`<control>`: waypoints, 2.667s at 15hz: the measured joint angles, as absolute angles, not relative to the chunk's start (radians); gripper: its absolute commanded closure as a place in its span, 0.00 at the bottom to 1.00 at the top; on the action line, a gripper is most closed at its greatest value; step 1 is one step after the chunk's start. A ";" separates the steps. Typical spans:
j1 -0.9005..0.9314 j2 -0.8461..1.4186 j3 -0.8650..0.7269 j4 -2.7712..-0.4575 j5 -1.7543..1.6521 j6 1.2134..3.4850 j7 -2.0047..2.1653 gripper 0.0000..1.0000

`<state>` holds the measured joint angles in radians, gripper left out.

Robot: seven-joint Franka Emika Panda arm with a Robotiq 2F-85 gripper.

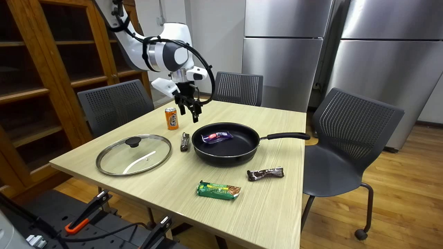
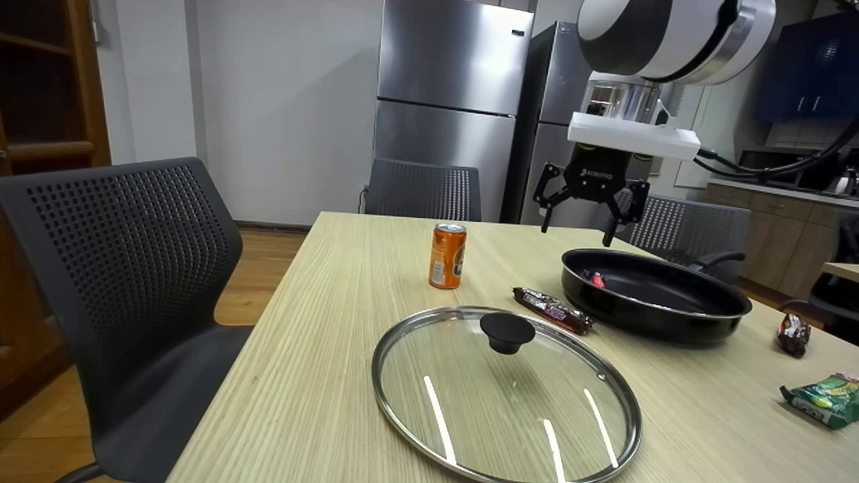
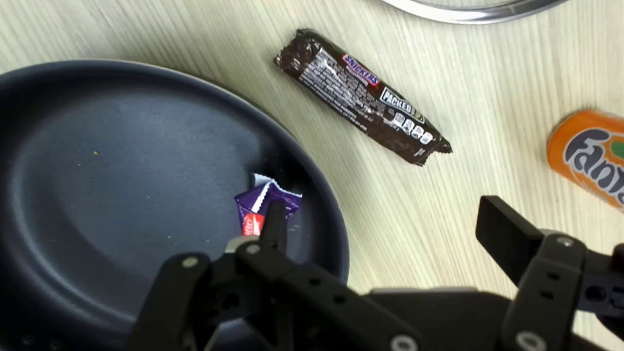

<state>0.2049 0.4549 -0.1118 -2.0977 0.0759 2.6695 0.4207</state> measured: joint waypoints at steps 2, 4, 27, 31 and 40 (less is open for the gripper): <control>0.223 0.447 -0.110 -2.112 0.050 2.669 0.421 0.00; 0.234 0.447 -0.105 -2.119 0.030 2.669 0.421 0.00; 0.245 0.531 -0.090 -2.073 -0.049 2.654 0.385 0.00; 0.243 0.575 -0.089 -2.023 -0.049 2.633 0.353 0.00; 0.234 0.654 -0.072 -1.920 -0.049 2.517 0.246 0.00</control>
<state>0.2342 0.6540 -0.0717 -1.9204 -0.0489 2.5166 0.2457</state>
